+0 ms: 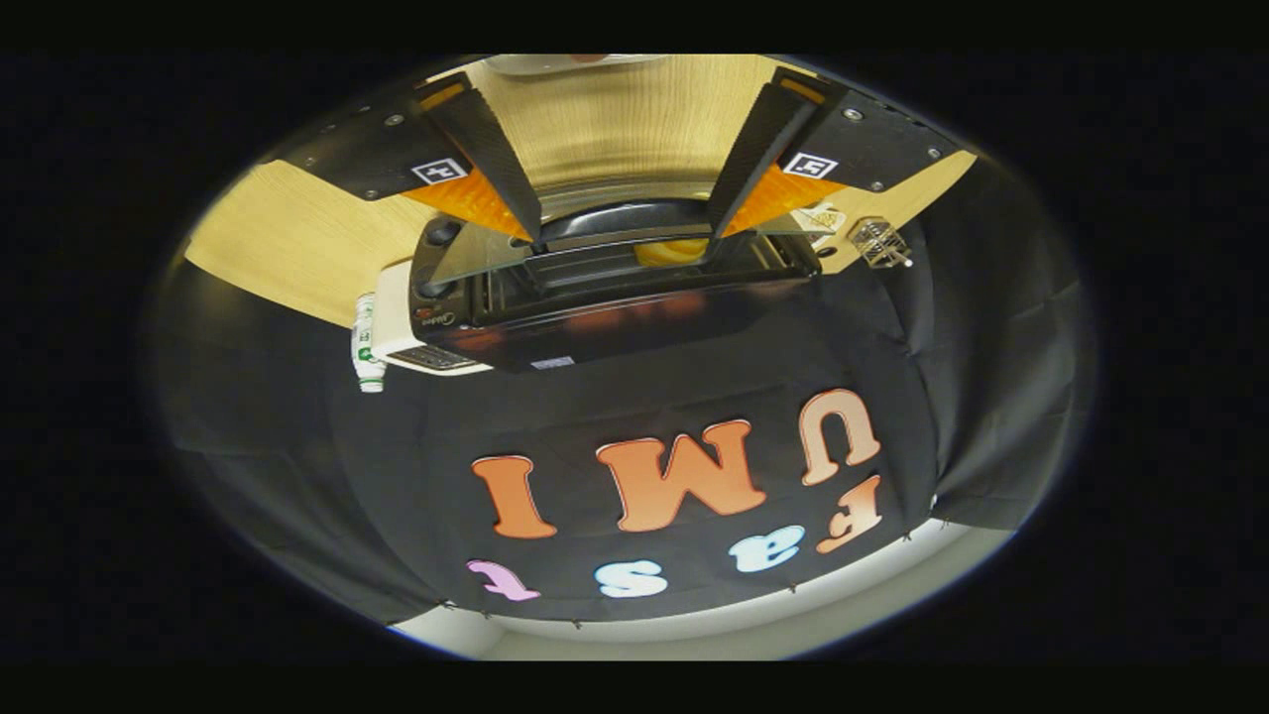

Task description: Open the toaster oven, put the food inside, and close the toaster oven door.

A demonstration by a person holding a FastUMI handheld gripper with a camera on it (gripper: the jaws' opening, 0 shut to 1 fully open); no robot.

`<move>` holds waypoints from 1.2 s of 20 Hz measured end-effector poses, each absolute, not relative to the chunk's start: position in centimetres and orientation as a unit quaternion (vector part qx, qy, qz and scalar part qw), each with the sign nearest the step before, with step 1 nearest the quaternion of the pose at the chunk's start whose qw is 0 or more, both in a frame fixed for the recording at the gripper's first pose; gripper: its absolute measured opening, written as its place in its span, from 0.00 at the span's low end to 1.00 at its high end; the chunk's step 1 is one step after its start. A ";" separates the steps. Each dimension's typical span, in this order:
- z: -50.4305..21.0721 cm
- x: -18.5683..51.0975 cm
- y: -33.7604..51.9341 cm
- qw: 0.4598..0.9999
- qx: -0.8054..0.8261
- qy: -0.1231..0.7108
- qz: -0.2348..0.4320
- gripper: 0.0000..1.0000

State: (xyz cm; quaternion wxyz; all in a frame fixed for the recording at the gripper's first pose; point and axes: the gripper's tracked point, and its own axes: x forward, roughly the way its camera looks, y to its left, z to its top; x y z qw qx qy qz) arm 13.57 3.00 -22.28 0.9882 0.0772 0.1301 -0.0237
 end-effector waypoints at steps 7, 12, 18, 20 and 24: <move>-21.9 16.6 2.7 0.987 0.086 0.127 -0.039 0.99; -21.7 16.1 3.2 0.987 0.082 0.135 -0.035 0.99; -16.4 13.7 2.5 0.993 0.036 0.107 -0.036 0.99; -14.3 12.3 2.5 0.995 0.017 0.094 -0.032 0.99; -10.8 9.0 2.9 0.997 -0.027 0.073 -0.023 0.99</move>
